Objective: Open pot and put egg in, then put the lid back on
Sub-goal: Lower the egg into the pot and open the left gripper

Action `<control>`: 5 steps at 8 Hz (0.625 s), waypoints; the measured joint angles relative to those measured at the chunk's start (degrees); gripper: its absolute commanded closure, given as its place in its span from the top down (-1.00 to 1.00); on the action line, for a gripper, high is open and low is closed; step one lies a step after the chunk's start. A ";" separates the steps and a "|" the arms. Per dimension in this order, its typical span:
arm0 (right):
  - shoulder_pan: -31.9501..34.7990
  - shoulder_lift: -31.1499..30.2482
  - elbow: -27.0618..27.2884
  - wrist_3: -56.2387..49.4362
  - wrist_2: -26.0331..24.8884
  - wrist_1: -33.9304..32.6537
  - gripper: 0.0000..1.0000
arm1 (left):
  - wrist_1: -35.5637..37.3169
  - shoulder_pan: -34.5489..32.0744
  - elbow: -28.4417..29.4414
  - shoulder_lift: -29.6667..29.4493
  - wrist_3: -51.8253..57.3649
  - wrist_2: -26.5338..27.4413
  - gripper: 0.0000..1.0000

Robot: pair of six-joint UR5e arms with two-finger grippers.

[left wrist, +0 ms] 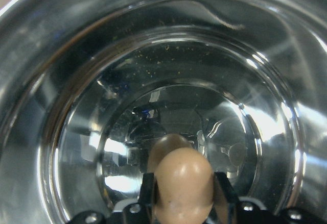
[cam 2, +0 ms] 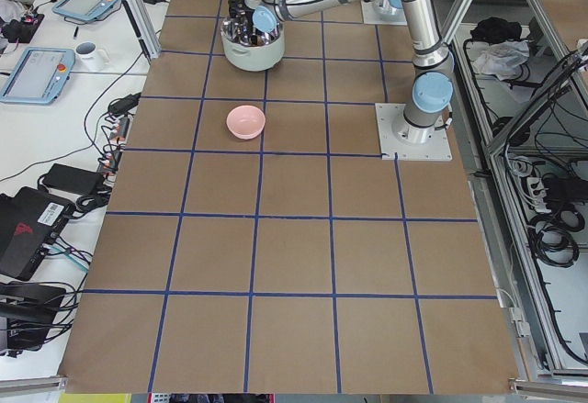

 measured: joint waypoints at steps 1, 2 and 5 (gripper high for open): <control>0.01 0.00 0.00 0.03 -0.04 -0.05 -0.55 | -0.02 -0.01 0.02 0.00 -0.08 -0.19 -0.10; 0.05 -0.03 0.00 0.06 -0.16 -0.02 -0.55 | -0.06 -0.01 0.02 -0.01 -0.04 -0.26 0.01; 0.09 -0.08 0.00 0.09 -0.31 0.14 -0.54 | -0.10 -0.01 0.08 0.12 -0.07 -0.27 0.61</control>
